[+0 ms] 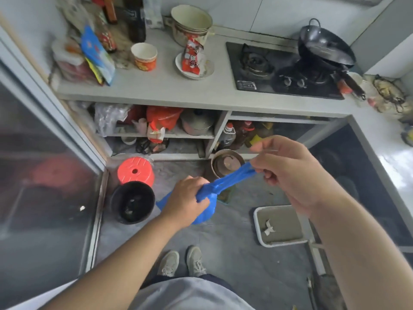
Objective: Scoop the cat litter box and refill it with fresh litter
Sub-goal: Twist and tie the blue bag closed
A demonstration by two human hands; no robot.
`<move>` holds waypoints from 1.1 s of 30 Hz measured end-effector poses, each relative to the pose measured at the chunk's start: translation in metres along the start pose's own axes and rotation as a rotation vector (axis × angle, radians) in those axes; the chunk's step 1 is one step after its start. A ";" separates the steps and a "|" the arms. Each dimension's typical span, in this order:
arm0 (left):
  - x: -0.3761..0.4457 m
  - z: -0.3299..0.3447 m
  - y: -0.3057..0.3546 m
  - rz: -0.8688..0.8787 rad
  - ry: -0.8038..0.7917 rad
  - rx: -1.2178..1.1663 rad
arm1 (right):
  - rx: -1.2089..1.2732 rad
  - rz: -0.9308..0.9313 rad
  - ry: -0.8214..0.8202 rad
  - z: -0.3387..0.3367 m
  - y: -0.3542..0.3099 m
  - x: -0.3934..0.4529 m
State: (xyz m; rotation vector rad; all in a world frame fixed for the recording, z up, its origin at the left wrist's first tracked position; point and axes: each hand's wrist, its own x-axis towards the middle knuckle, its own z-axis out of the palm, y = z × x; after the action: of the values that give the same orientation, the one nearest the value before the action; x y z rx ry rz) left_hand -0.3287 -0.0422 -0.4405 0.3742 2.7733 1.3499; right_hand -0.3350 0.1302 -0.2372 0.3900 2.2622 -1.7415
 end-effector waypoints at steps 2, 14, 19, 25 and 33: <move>0.001 0.004 -0.004 0.031 0.041 0.037 | -0.062 -0.022 -0.033 -0.004 0.001 0.000; -0.007 0.041 -0.005 -0.012 0.177 0.327 | -0.442 -0.310 0.032 -0.021 0.019 0.028; -0.016 0.035 -0.020 -0.141 0.102 0.373 | -0.416 -0.304 -0.078 -0.012 0.040 0.039; -0.033 0.031 -0.038 -0.298 0.078 0.484 | -0.545 -0.560 -0.041 -0.002 0.066 0.068; -0.073 0.019 -0.069 -0.398 0.027 0.669 | -0.663 -0.666 -0.201 0.040 0.097 0.076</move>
State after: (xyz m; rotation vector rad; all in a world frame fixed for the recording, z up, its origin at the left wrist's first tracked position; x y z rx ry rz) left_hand -0.2693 -0.0852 -0.5112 -0.1879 3.0187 0.3324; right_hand -0.3685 0.1190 -0.3613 -0.7028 2.7926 -1.0336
